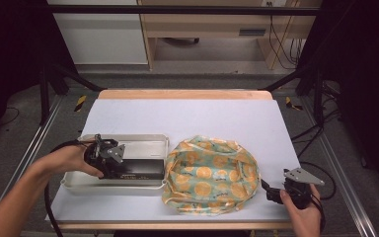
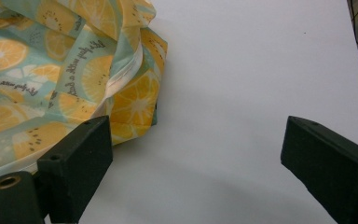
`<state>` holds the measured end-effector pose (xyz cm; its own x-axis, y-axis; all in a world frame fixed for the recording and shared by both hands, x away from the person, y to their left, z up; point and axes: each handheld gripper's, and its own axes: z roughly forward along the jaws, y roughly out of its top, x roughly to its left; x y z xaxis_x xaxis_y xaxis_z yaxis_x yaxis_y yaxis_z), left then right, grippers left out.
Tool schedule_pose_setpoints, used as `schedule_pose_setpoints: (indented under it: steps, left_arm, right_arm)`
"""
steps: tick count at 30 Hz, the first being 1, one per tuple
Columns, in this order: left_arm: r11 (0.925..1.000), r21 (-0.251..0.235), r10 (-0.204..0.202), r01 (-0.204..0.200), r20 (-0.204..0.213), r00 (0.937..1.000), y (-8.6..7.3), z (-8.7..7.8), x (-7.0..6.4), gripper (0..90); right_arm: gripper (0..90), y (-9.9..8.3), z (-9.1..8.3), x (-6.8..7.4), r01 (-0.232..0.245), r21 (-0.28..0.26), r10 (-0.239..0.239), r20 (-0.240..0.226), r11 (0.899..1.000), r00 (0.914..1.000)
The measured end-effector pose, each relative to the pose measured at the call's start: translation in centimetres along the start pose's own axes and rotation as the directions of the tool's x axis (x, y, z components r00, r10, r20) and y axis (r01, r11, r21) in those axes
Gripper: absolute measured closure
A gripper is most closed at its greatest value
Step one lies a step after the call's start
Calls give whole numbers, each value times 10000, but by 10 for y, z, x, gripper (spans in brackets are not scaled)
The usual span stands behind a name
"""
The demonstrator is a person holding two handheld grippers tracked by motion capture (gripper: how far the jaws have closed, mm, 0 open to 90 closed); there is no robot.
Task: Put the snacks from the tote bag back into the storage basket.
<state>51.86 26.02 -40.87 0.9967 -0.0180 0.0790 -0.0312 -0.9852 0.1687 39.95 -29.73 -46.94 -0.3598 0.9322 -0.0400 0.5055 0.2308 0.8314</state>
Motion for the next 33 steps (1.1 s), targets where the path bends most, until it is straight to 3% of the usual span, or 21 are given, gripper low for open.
schedule_pose_setpoints:
  steps: [21,33]
  left_arm:
    - [9999,-140,-73,75,157,9999,-3,8,2,431]
    - [10000,77,62,-63,100,9999,-3,12,1,427]
  right_arm:
    - [96,0,2,1,39,99,-38,-117,9999,9999]
    - [95,0,2,2,68,127,-66,-160,9999,9998]
